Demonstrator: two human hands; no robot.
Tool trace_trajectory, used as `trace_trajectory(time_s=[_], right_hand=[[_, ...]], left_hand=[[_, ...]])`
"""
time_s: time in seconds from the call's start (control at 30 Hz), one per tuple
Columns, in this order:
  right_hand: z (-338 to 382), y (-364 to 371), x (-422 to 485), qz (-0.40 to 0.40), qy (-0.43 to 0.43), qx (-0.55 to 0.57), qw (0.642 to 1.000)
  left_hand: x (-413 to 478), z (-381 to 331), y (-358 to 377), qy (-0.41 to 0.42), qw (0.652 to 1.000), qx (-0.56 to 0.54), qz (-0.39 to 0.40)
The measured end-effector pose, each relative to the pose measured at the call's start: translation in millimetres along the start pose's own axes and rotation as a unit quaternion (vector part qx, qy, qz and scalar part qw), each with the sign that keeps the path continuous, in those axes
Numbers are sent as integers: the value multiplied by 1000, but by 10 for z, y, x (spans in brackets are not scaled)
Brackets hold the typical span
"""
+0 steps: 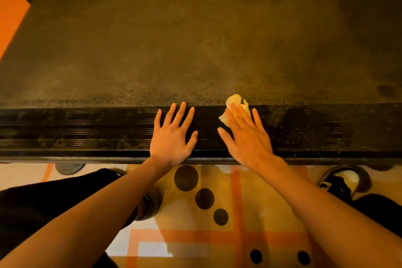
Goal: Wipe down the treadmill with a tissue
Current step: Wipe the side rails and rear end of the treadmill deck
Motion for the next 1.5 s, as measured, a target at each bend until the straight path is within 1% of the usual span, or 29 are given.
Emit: trace_trajectory(time_s=[0.1, 0.17, 0.2, 0.23, 0.3, 0.33, 0.37, 0.43, 0.5, 0.57, 0.6, 0.63, 0.7, 0.73, 0.77, 0.83, 0.87, 0.9, 0.97, 1.0, 1.07, 1.1, 1.17, 1.2, 1.27, 1.33, 1.4, 1.5], right_hand=[[-676, -7, -168, 9, 76, -21, 997], [-720, 23, -142, 13, 128, 8, 992], [-561, 30, -82, 10, 135, 24, 990], [-314, 36, -14, 5, 123, 30, 992], [242, 46, 89, -4, 54, 36, 998], [437, 57, 100, 5, 19, 44, 999], [516, 56, 97, 19, -5, 45, 999], [301, 19, 54, 16, -13, 20, 1000], [-227, -1, -71, -1, 25, 2, 1000], [-791, -11, -202, 3, 87, -6, 996], [-959, -9, -239, 5, 115, -5, 993], [-1008, 4, -235, 6, 141, 6, 990], [-763, 19, -154, 1, 178, 36, 983], [-522, 34, -94, -6, 172, 44, 984], [-237, 50, -21, -12, 145, 47, 988], [236, 84, 63, -4, 69, 48, 996], [325, 96, 79, 7, 38, 41, 998], [300, 85, 73, 13, 20, 29, 999], [7, 51, 7, 0, 9, 6, 1000], [-220, 50, -47, -6, 25, 0, 1000], [-652, 44, -153, -9, 88, -6, 996], [-747, 46, -176, -7, 115, -3, 993], [-613, 48, -149, -8, 140, 24, 990], [-423, 45, -113, -12, 131, 33, 991], [14, 88, -22, -18, 78, 32, 996], [274, 120, 14, -19, 31, 23, 999], [229, 125, -36, -7, -1, 14, 1000], [-94, 98, -290, 1, -62, -21, 998]], left_hand=[[5, -7, -3, 4, 1000, -2, -8], [4, -13, 8, 6, 1000, -5, -10], [2, -15, 13, 6, 1000, -6, -11], [0, -15, 12, 6, 1000, -5, -11], [2, -15, 15, 5, 1000, -1, -10], [1, -15, 14, 5, 1000, -1, -9], [-2, -13, 9, 5, 1000, -2, -10], [-5, -11, 9, 6, 1000, -1, -8], [9, -10, 10, 6, 1000, 1, -6], [10, -17, 13, 8, 1000, 1, -7], [7, -18, 21, 10, 1000, 3, -9], [8, -13, 27, 11, 1000, 5, -12], [12, -10, 31, 14, 1000, 6, -10], [5, -13, 30, 12, 1000, 8, -9], [5, -15, 23, 10, 1000, 11, -9], [3, -27, 23, 6, 1000, 11, -1], [0, -30, 14, 4, 1000, 11, -1], [-5, -37, 4, 5, 1000, 12, -2], [9, -38, -8, 5, 1000, 14, 4], [13, -36, -8, 4, 1000, 14, 8], [6, -49, -14, 6, 1000, 11, 4], [3, -52, -18, 8, 1000, 9, 1], [2, -45, -14, 8, 1000, 8, 0], [2, -44, -13, 7, 1000, 10, -2], [-6, -48, -14, 6, 1000, 13, -1], [2, -47, -9, 4, 1000, 13, 1], [8, -44, -14, 3, 1000, 10, 0], [9, -49, 2, 5, 1000, 8, 2]])
Point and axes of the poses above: each hand's wrist, its own x-axis towards the middle knuckle, its own y-axis out of the palm, z = x × y, the point moved 6 cm from there along x, towards the middle knuckle, and after that the axes turned 5 degrees about -x, right-handed, at the moved point
